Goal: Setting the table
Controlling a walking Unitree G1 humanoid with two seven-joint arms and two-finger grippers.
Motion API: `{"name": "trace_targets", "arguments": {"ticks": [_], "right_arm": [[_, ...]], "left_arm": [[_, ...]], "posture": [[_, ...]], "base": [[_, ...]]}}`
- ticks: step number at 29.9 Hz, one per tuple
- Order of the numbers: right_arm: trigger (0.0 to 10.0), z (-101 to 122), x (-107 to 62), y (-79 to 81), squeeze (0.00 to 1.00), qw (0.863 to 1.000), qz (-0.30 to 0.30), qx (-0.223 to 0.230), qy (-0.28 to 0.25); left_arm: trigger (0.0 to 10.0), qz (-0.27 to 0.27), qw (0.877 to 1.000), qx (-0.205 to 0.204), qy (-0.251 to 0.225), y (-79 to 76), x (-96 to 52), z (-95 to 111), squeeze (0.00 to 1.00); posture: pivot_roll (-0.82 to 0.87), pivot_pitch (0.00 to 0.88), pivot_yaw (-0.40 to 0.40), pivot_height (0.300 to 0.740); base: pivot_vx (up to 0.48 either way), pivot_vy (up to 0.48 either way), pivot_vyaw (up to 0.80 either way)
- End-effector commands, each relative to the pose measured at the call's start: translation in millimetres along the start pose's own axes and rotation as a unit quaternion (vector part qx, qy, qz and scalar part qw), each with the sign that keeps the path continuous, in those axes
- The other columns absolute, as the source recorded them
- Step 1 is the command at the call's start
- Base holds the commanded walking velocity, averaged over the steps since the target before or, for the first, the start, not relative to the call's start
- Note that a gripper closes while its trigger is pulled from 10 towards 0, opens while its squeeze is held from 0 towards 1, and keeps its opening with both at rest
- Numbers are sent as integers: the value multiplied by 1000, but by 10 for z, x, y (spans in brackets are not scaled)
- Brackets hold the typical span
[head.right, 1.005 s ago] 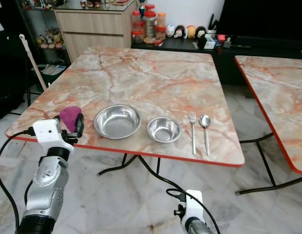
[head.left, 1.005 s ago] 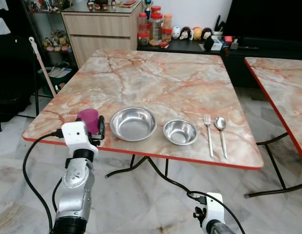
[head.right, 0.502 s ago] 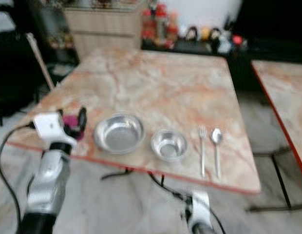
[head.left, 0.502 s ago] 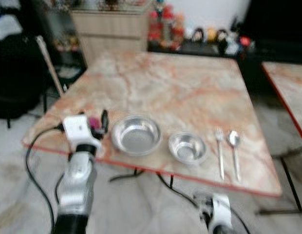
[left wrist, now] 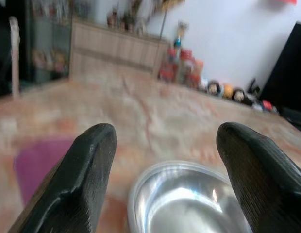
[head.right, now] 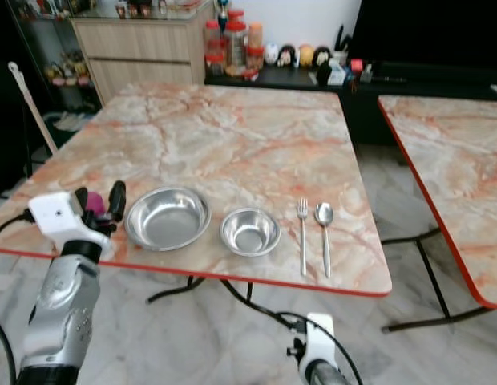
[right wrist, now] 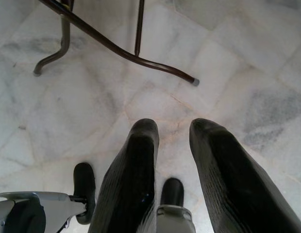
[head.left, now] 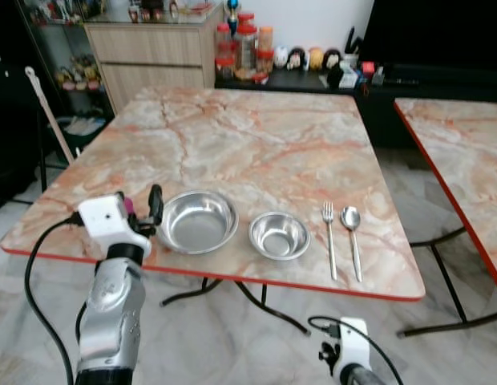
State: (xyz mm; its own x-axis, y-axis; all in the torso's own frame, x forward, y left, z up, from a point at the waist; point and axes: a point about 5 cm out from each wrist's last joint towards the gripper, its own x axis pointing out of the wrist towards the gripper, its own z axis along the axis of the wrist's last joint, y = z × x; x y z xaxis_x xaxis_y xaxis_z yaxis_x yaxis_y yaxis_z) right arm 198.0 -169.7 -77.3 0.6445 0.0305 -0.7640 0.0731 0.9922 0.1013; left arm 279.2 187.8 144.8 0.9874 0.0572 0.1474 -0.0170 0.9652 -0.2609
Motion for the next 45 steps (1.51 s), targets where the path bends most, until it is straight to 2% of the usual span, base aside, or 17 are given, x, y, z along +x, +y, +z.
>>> {"name": "trace_targets", "arguments": {"ticks": [1, 2, 3, 5, 9, 12, 14, 15, 16, 19, 22, 26, 31, 37, 39, 45], "right_arm": [[10000, 18, 4, 2, 0, 1000, 1, -3, 0], [10000, 15, 4, 5, 0, 1000, 3, -5, 0], [10000, 10, 4, 12, 0, 1000, 6, -10, 1], [10000, 6, 4, 20, 0, 1000, 8, -12, 2], [10000, 9, 6, 31, 0, 1000, 8, -10, 2], [10000, 10, 7, 40, 0, 1000, 10, -9, 2], [10000, 8, 7, 47, 0, 1000, 10, -7, 1], [10000, 8, 7, 47, 0, 1000, 10, -7, 1], [10000, 2, 6, 46, 0, 1000, 10, -6, 2], [10000, -7, 4, 43, 0, 1000, 9, -4, 2], [10000, -12, 3, 46, 0, 1000, 10, -5, 3], [10000, -13, 3, 51, 0, 1000, 13, -8, 3], [10000, -16, 3, 56, 0, 1000, 14, -9, 4], [10000, -12, 6, 77, 0, 1000, 15, -5, 2], [10000, -14, 5, 76, 0, 1000, 14, -3, 2], [10000, -18, 4, 72, 0, 1000, 13, 0, 2]], "left_arm": [[10000, -59, 993, -62, 76, -147, -68, -126, 0], [10000, -90, 987, -71, 109, -220, -106, -179, 0], [10000, -119, 981, -30, 153, -282, -161, -261, 0], [10000, -133, 977, -24, 167, -325, -198, -271, 0], [10000, -109, 976, -53, 179, -322, -186, -270, 0], [10000, -72, 978, -50, 188, -246, -150, -312, 0], [10000, -33, 978, -71, 195, -168, -111, -296, 0], [10000, -33, 978, -71, 195, -168, -111, -296, 0], [10000, -20, 976, -93, 194, -151, -99, -262, 0], [10000, 2, 974, -119, 191, -117, -92, -212, 0], [10000, 28, 971, -117, 206, -45, -101, -255, 0], [10000, 47, 964, -147, 216, -7, -113, -296, 0], [10000, 49, 962, -144, 225, -11, -105, -312, 0], [10000, 44, 961, -138, 235, -52, -19, -361, 0], [10000, 38, 963, -121, 238, -82, 17, -372, 0], [10000, 37, 965, -110, 234, -132, 97, -326, 0]], "posture": [[146, 36, -11, 740], [146, 36, -11, 740], [149, 35, -10, 740], [149, 33, -10, 740], [142, 24, -1, 740], [136, 23, 3, 740], [131, 17, 8, 740], [131, 17, 8, 740], [128, 11, 13, 740], [128, 6, 15, 740], [130, 1, 16, 740], [129, 0, 14, 740], [128, 0, 15, 740], [108, 0, 27, 740], [106, 0, 29, 740], [102, 0, 31, 740]], "base": [[0, 0, 0], [0, 0, 0], [0, 0, 0], [0, 0, 0], [0, 0, 0], [0, 0, 0], [0, 0, 0], [0, 0, 0], [0, 0, 0], [0, 0, 0], [0, 0, 0], [0, 0, 0], [0, 0, 0], [0, 0, 0], [0, 0, 0], [0, 0, 0]]}}
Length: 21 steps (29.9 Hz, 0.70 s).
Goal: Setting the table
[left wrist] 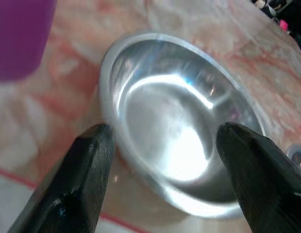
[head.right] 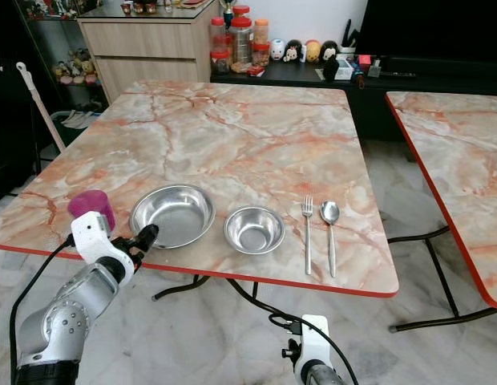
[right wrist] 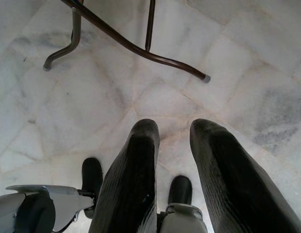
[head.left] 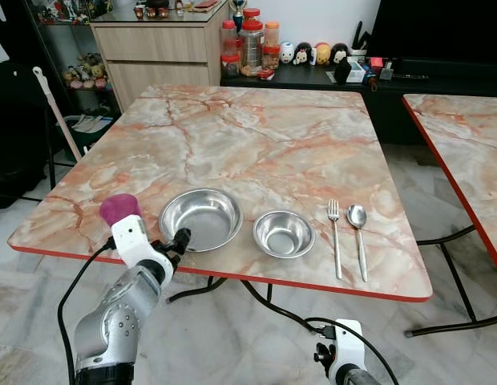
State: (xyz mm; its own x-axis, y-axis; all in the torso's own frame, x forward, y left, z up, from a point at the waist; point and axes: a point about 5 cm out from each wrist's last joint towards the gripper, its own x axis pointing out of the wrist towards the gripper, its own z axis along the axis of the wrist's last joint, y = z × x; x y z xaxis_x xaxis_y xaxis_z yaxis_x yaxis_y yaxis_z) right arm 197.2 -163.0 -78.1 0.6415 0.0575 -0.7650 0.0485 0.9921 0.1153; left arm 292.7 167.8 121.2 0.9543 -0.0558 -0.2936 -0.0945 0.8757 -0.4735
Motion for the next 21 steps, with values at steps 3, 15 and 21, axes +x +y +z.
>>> {"name": "trace_targets", "arguments": {"ticks": [3, 15, 21], "right_arm": [[10000, 4, 1, 6, 0, 1000, -1, 6, -2], [10000, 14, 2, 1, 0, 1000, -1, 7, -4], [10000, 12, 1, -11, 0, 1000, -5, 8, -4]], "left_arm": [[10000, 27, 999, 16, 9, 45, 42, -10, 0], [10000, 47, 999, 4, -2, 51, 95, 38, 0], [10000, 68, 998, -1, -5, 65, 155, 20, 0]], "posture": [[99, 0, 32, 740], [93, 0, 33, 740], [90, 0, 36, 740]], "base": [[0, 0, 0], [0, 0, 0], [0, 0, 0]]}}
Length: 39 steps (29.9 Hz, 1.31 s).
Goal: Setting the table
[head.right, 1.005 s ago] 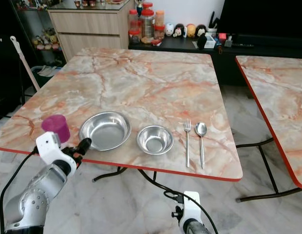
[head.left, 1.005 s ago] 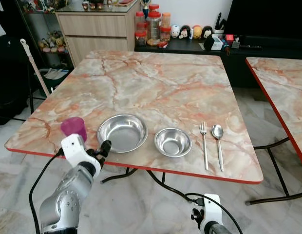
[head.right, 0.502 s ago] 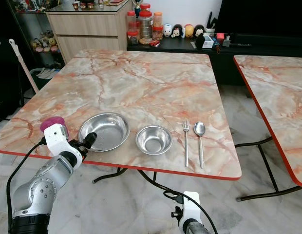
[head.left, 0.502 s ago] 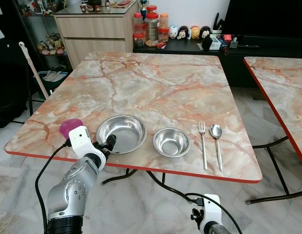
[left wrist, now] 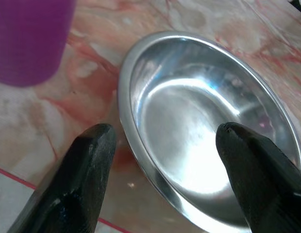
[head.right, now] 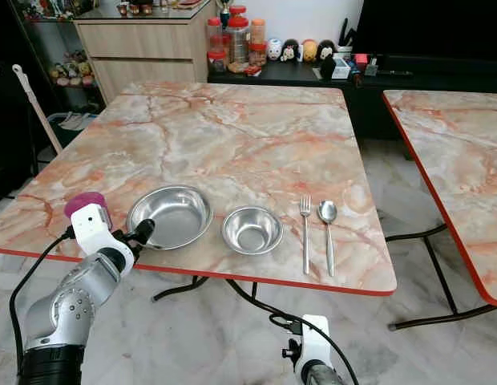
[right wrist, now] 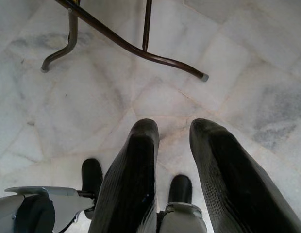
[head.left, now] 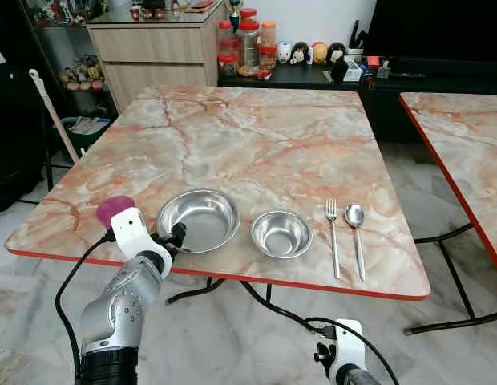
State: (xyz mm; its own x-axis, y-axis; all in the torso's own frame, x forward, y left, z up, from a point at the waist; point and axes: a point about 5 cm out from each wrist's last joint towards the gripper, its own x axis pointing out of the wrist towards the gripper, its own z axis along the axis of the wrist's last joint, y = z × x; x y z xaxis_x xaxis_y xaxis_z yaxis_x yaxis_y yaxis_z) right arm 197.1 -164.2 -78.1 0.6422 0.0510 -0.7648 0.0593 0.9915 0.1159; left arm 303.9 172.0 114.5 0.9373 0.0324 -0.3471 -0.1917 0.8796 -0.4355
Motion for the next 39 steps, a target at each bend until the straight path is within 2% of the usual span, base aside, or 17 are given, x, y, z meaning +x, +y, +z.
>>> {"name": "trace_targets", "arguments": {"ticks": [1, 17, 25, 26, 27, 28, 29, 39], "right_arm": [[10000, 11, 2, 3, 0, 1000, -1, 3, -3], [10000, 28, 3, -17, 0, 1000, -5, 7, -6], [10000, 26, 1, -22, 0, 1000, -5, 7, -6], [10000, 23, 1, -21, 0, 1000, -5, 8, -5], [10000, 23, 1, -21, 0, 1000, -6, 8, -6], [10000, 22, 1, -22, 0, 1000, -6, 9, -6], [10000, 21, 1, -22, 0, 1000, -7, 10, -5], [10000, 17, -2, -31, 0, 1000, -7, 9, -5]], "left_arm": [[10000, 22, 1000, -10, -8, 13, 41, 21, 0], [10000, 59, 997, -39, 7, 10, 138, -33, 0], [10000, 74, 997, -30, 25, 28, 172, -91, 0], [8353, 75, 996, -32, 25, 33, 175, -95, 0], [8353, 75, 996, -32, 25, 32, 176, -95, 0], [3255, 75, 996, -33, 26, 29, 179, -97, 0], [0, 75, 996, -33, 26, 23, 182, -101, 0], [0, 85, 995, -34, 27, 36, 190, -115, 0]], "posture": [[87, 0, 35, 740], [80, 16, 27, 740], [77, 21, 28, 740], [77, 21, 28, 740], [77, 21, 28, 740], [77, 20, 28, 740], [77, 20, 28, 740], [77, 19, 24, 740]], "base": [[0, 0, 0], [0, 0, 0], [0, 0, 0], [0, 0, 0], [0, 0, 0], [0, 0, 0], [0, 0, 0], [0, 0, 0]]}}
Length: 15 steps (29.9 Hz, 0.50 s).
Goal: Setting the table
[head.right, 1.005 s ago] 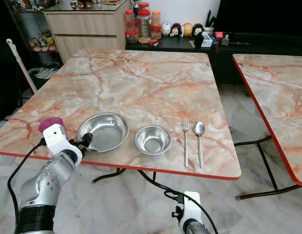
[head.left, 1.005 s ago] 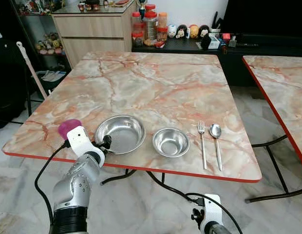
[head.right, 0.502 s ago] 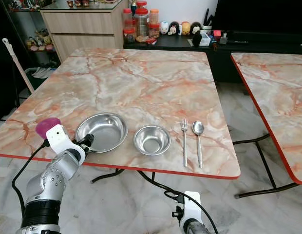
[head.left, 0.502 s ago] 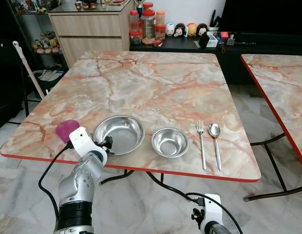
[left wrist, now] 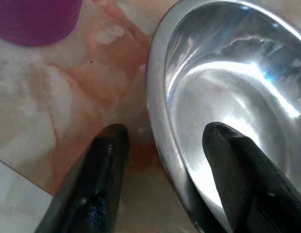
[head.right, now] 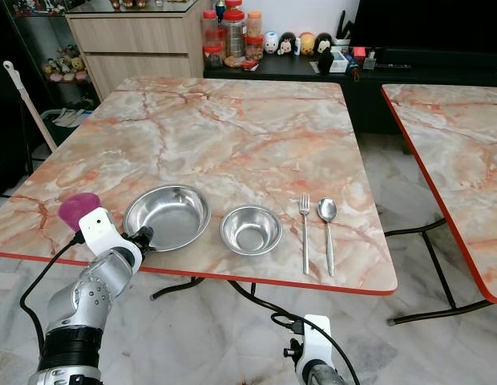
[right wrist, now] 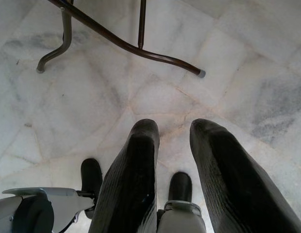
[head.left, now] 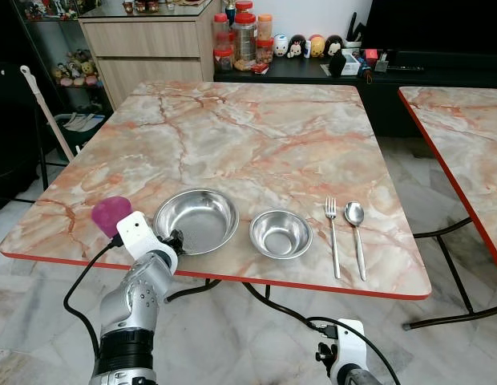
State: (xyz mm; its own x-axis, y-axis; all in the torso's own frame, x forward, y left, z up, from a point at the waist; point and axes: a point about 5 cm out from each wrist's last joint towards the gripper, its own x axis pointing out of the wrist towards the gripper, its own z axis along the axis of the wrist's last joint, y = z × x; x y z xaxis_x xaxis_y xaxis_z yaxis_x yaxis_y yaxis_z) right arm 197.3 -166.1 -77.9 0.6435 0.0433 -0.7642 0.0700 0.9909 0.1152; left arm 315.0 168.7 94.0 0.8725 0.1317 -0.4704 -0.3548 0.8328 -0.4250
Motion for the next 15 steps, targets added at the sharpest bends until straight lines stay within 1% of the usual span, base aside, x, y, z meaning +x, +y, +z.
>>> {"name": "trace_targets", "arguments": {"ticks": [1, 5, 15], "right_arm": [[10000, 8, -1, -14, 0, 1000, -4, 5, -4], [10000, -2, -3, -14, 0, 1000, -3, 4, -2], [10000, 20, 5, 5, 0, 1000, 0, 2, -3]], "left_arm": [[0, 10, 1000, -3, -8, 6, 12, 34, 0], [0, 17, 1000, -13, -10, 27, 8, 36, 0], [0, 27, 999, -19, -20, 50, 4, 70, 0]], "posture": [[79, 17, 22, 740], [84, 15, 20, 740], [91, 7, 15, 740]], "base": [[0, 0, 0], [0, 0, 0], [0, 0, 0]]}}
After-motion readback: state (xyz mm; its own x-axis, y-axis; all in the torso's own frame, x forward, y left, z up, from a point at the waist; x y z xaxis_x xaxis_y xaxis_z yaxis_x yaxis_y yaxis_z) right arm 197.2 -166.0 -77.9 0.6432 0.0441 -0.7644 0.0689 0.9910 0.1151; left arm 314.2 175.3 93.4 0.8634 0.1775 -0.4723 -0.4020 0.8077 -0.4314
